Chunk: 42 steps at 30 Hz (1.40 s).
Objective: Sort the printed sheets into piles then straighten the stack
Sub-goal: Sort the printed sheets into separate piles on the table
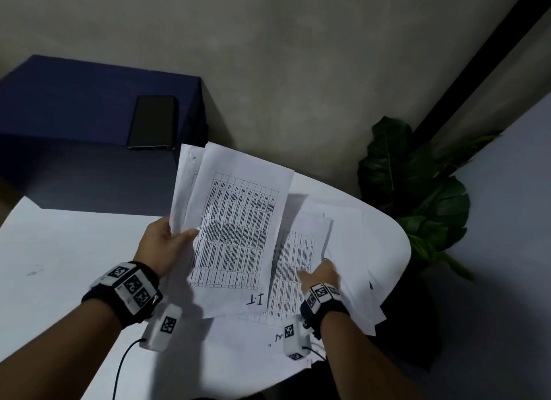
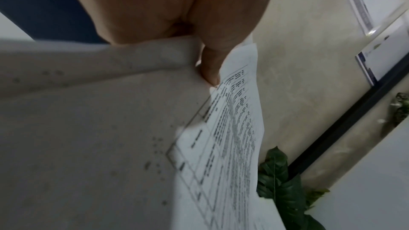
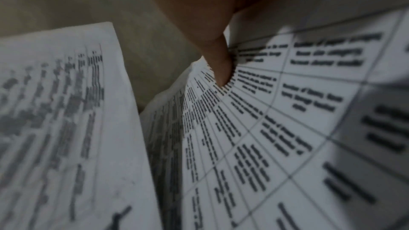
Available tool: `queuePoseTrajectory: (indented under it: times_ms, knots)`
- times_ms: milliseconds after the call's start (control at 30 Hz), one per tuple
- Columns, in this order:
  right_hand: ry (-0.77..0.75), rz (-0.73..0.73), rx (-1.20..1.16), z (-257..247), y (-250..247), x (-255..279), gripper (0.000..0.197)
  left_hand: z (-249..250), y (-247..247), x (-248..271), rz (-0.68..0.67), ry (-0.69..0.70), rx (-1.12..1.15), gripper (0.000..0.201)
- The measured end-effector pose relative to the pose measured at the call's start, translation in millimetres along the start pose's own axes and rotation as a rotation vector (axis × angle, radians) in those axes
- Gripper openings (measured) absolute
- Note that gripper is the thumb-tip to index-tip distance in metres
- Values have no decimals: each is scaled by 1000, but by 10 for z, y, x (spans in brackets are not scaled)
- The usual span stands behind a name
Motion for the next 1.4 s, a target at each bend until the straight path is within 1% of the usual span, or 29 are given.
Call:
queuePoseTrajectory:
  times_ms: [133,200,233,300,367,433,500,567,667,733,867,900,933,967,1000,1033,1067,1100,1133,1167,1200,1233,1266,1333,1366,1400]
  knots:
    - [-108,18,-157,31,-123,132,68,-101,42,-21,-48,-62,-18,13]
    - [-145,38,-166,24,-244,193,66,-197,133,-39,-105,-92,-51,14]
    - [-173,68,-149,5,-322,241,61,-240,186,-47,-127,-109,-67,15]
    - [-263,169,-112,-64,-540,337,48,-321,259,-70,-133,-148,-118,21]
    - [-328,290,-58,-180,-824,469,39,-386,304,-100,-130,-175,-160,26]
    - [-390,411,-38,-303,-1147,600,36,-417,317,-117,-123,-202,-219,28]
    - [-463,515,-85,-419,-1472,718,35,-439,327,-154,-109,-222,-266,30]
    - [-524,534,-173,-514,-1720,819,35,-406,350,-177,-111,-224,-272,32]
    - [-593,470,-261,-602,-1831,903,37,-335,417,-172,-158,-209,-277,32]
    - [-605,381,-273,-592,-1722,853,38,-312,451,-151,-207,-204,-268,29]
    - [-516,127,-214,-525,-1297,574,24,-333,475,-134,-346,-211,-237,26]
    - [-483,73,-200,-495,-1169,445,25,-345,463,-141,-357,-227,-180,25]
    - [-429,17,-168,-454,-1040,308,30,-377,445,-171,-359,-267,-85,29]
    - [-361,-39,-123,-415,-912,193,39,-431,421,-207,-346,-310,16,40]
    - [-302,-86,-65,-378,-776,92,51,-589,399,-292,-329,-343,102,54]
    - [-244,-115,1,-324,-637,-24,65,-851,415,-421,-317,-355,143,70]
    - [-194,-138,58,-305,-491,-58,74,-903,465,-467,-316,-358,167,89]
    - [-155,-142,118,-299,-327,-83,75,-800,517,-418,-361,-368,168,104]
    - [-146,-139,177,-293,-161,-70,71,-573,592,-309,-375,-373,106,106]
    - [-154,-134,223,-317,-9,-33,64,-476,667,-254,-368,-390,-13,95]
    - [-171,-130,247,-342,130,26,56,-403,724,-204,-349,-396,-106,78]
    - [-178,-135,252,-336,236,48,51,-384,767,-175,-314,-381,-172,66]
    - [-180,-139,243,-328,296,93,50,-370,756,-154,-282,-347,-203,63]
    - [-165,-139,199,-244,291,91,63,-338,660,-148,-226,-227,-239,59]
    - [-172,-131,171,-200,245,95,71,-289,585,-132,-223,-160,-229,54]
    - [-195,-132,124,-164,190,96,78,-209,503,-96,-218,-88,-166,49]
Point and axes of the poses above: each hand's wrist, its own x-axis away from the middle knuckle, its own y-axis out of the palm, z = x × y, the point moved 1 cm from there along -x, towards the middle knuckle, and after that the axes turned 15 degrees about -z, right-handed, at the moved point
